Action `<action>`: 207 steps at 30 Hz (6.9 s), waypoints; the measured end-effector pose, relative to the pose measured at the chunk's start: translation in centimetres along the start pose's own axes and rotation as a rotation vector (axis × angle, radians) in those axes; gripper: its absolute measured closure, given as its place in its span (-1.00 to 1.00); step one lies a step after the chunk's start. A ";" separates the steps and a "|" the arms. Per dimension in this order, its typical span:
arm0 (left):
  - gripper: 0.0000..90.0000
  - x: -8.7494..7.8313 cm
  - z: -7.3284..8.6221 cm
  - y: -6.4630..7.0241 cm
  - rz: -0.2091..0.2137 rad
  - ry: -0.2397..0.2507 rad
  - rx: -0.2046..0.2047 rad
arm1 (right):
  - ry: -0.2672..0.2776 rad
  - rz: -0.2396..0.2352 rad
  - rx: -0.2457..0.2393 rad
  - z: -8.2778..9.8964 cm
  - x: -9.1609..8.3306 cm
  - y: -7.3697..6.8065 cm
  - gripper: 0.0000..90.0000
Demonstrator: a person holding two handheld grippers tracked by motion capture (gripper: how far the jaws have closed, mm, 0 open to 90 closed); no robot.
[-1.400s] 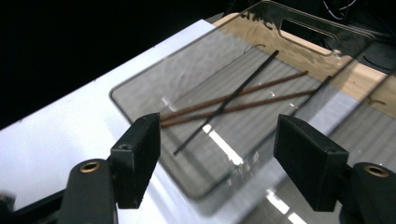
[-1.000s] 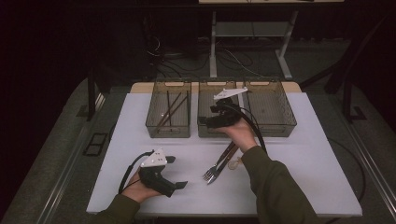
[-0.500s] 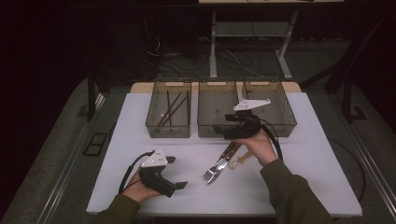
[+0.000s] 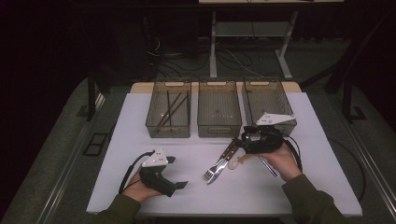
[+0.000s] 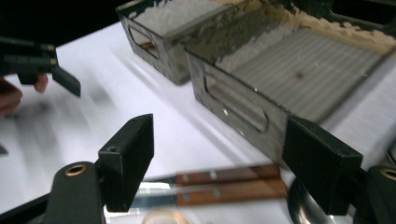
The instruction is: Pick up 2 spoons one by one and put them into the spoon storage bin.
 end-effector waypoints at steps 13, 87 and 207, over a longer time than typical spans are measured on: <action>-1.00 -0.1 0.0 0.1 -0.003 -0.002 -0.004 | -0.034 0.042 0.033 3.7 -3.7 1.6 -0.43; -0.98 0.2 0.0 0.3 -0.003 -0.018 0.000 | -0.286 0.018 -0.121 3.9 2.7 1.0 0.91; -0.98 0.3 0.0 0.5 0.009 -0.011 -0.005 | -0.415 -0.071 -0.324 5.0 1.1 0.5 0.69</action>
Point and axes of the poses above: each handheld gripper's, and its own axes: x roughly forward along the jaws, z roughly out of its underside, y roughly to its right, the point moved 1 cm from there along x, roughly forward along the jaws, and after that the axes turned 3 degrees about x, right-handed, at the moved point
